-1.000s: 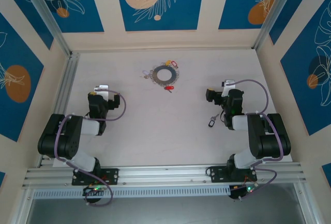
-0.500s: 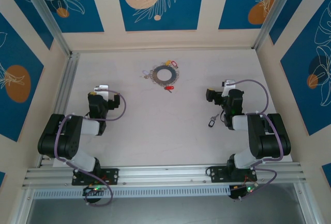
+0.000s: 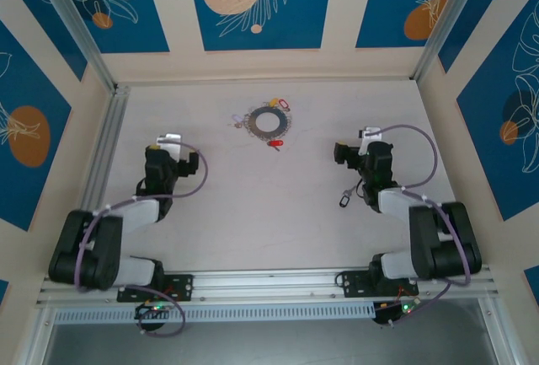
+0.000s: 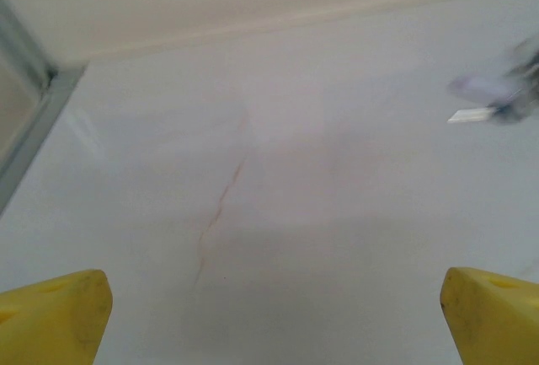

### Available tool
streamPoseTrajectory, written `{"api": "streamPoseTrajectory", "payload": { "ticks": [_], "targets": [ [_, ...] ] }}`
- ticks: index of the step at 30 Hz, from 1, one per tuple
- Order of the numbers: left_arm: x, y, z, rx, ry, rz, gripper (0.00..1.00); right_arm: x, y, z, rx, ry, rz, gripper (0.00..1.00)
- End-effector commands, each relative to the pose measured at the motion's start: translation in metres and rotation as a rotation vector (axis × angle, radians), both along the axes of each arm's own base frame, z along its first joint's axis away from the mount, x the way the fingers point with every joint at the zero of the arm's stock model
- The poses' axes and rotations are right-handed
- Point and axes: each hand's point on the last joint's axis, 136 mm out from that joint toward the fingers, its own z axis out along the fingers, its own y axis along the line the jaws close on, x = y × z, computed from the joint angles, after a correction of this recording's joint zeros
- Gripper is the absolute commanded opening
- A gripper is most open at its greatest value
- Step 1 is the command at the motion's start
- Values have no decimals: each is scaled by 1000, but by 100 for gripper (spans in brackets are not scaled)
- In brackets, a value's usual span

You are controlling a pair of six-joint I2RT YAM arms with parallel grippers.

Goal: Put the keys on the keyring

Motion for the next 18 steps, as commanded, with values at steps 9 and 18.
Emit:
{"api": "streamPoseTrajectory", "payload": {
  "ticks": [9,18],
  "targets": [
    [26,-198,45,-372,586,-423,100,4,22,58,269,234,-2,99],
    [126,-274,13,-279,693,-445,99,-1,23,52,381,284,61,99]
  ]
}}
